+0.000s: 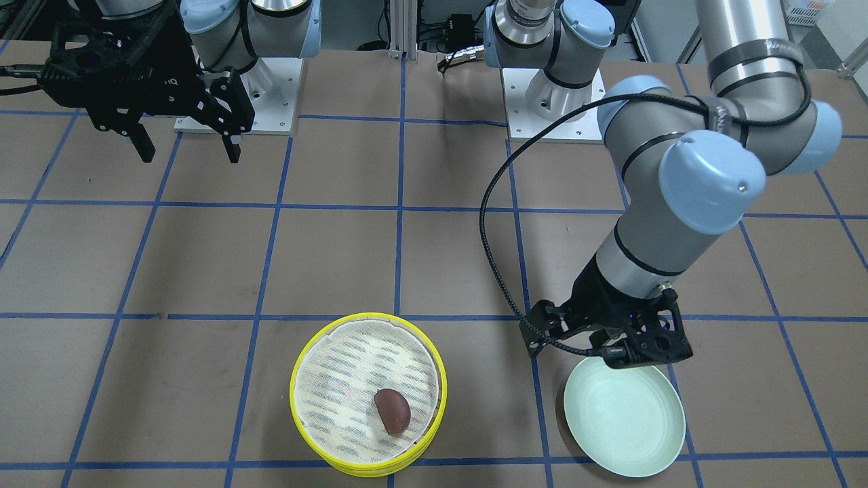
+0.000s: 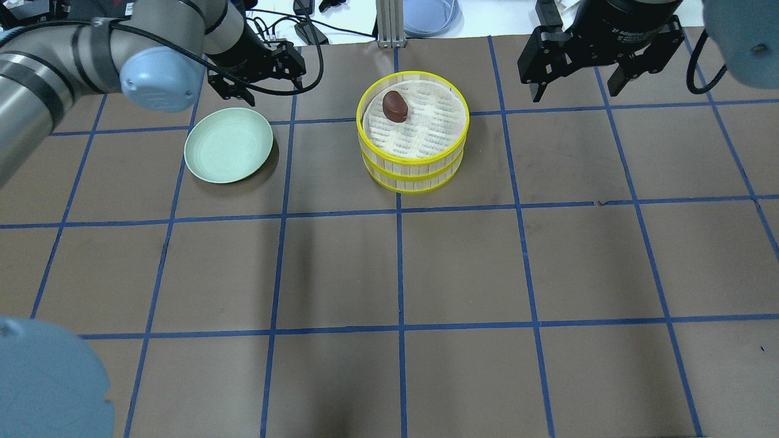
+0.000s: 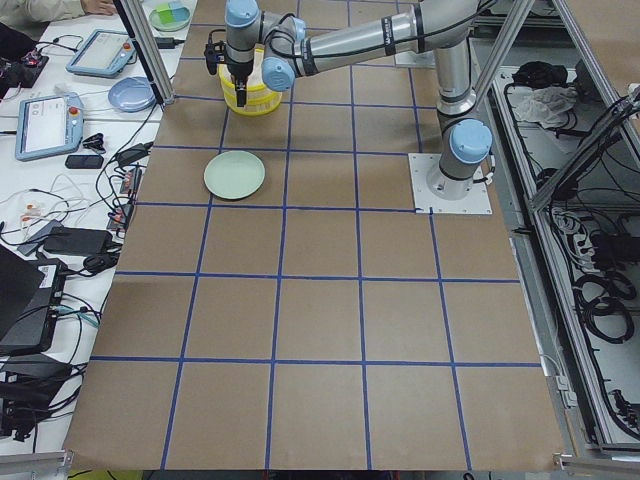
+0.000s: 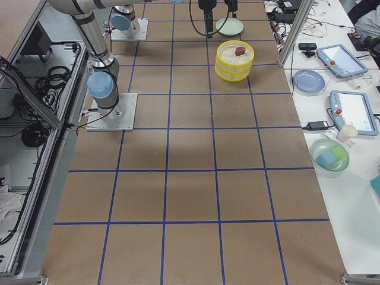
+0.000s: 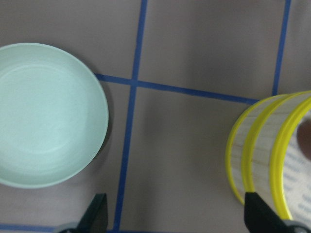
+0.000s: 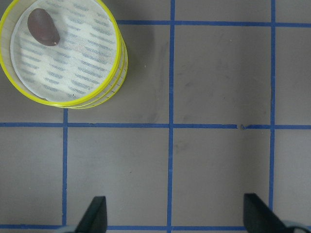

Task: Stack buns with steamer

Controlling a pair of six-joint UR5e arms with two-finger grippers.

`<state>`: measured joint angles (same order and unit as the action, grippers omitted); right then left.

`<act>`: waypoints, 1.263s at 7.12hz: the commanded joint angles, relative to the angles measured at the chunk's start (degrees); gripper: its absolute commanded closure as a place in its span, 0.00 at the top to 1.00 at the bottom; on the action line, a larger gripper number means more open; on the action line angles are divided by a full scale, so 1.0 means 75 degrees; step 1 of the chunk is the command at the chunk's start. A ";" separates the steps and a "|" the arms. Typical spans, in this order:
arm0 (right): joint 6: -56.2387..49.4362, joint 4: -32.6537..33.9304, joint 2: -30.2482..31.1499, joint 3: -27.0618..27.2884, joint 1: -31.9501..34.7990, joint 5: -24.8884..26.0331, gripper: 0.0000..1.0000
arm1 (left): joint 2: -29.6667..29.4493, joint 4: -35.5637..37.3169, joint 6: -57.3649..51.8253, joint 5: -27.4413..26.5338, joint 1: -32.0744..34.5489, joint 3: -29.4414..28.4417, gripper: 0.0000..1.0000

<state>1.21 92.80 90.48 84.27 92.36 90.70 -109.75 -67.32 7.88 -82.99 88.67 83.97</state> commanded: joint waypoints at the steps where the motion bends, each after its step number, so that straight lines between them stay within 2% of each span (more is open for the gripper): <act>1: 0.0026 0.0353 -0.0017 0.0026 0.0002 0.0000 1.00 | 0.1046 -0.1471 -0.0242 -0.0430 -0.0208 0.0007 1.00; 2: 0.0014 0.0353 -0.0017 0.0026 -0.0010 0.0035 1.00 | 0.1434 -0.1872 -0.0253 -0.0871 -0.0209 0.0065 1.00; 3: 0.0014 0.0365 -0.0006 0.0038 0.0002 0.0001 1.00 | 0.1659 -0.1934 -0.0427 -0.0992 -0.0209 0.0136 1.00; 5: 0.0014 0.0365 -0.0006 0.0038 0.0002 -0.0047 1.00 | 0.1895 -0.1852 -0.0581 -0.0900 -0.0198 0.0322 1.00; 7: 0.0014 0.0411 -0.0017 0.0038 0.0002 -0.0047 1.00 | 0.2455 -0.1969 -0.0628 -0.1016 -0.0198 0.0953 1.00; 9: 0.0014 0.0412 -0.0006 0.0038 0.0002 0.0023 1.00 | 0.2621 -0.1864 -0.0640 -0.1004 -0.0209 0.1237 1.00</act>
<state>1.32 95.88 90.37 84.55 92.37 90.56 -90.99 -81.47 3.18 -90.44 87.15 92.01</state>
